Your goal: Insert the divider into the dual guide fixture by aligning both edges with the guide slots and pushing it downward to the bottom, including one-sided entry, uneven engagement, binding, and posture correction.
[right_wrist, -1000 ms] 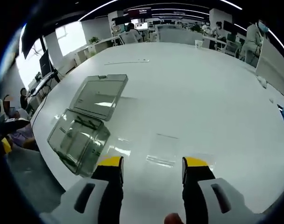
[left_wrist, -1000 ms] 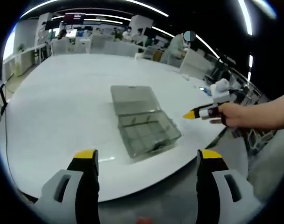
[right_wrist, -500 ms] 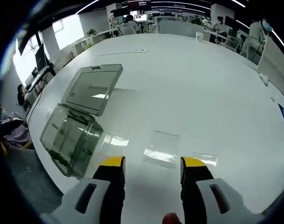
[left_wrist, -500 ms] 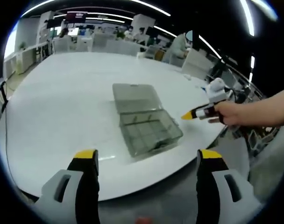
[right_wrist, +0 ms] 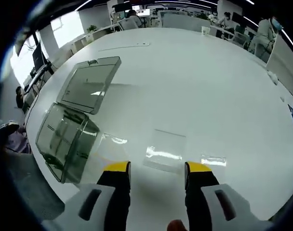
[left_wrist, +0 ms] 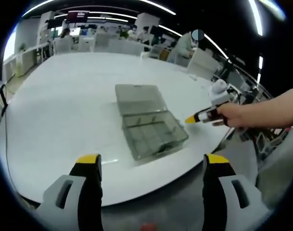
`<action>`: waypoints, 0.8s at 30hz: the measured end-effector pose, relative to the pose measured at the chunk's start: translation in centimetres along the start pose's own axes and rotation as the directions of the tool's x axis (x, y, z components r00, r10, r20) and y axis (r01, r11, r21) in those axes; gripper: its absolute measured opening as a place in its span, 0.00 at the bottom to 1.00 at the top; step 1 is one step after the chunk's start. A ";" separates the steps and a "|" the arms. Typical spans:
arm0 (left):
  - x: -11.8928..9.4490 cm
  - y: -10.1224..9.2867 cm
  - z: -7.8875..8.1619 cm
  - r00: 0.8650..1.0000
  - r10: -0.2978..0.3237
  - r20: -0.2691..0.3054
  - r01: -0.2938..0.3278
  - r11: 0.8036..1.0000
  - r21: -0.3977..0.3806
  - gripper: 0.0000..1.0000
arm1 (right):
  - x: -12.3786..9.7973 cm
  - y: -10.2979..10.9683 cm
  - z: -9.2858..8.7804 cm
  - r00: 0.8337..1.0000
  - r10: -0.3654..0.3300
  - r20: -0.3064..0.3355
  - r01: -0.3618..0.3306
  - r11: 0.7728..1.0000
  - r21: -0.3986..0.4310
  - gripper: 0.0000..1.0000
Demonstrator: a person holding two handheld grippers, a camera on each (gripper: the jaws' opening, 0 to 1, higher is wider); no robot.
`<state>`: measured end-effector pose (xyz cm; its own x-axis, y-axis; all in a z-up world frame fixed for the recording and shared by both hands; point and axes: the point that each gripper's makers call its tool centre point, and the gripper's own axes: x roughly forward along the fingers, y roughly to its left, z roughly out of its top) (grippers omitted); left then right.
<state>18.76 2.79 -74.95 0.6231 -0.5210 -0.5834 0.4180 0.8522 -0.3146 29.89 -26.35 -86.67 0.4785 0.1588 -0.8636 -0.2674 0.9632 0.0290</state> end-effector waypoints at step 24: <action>0.3 0.1 0.0 1.000 -0.001 -0.012 0.001 1.000 0.001 0.84 | 1.2 -0.3 -0.2 0.998 -0.043 -0.053 0.043 0.999 0.000 0.39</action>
<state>18.99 2.73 -75.10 0.6151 -0.5211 -0.5917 0.4194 0.8518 -0.3141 30.36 -26.46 -87.81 0.4448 0.1056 -0.8894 -0.2466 0.9691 -0.0083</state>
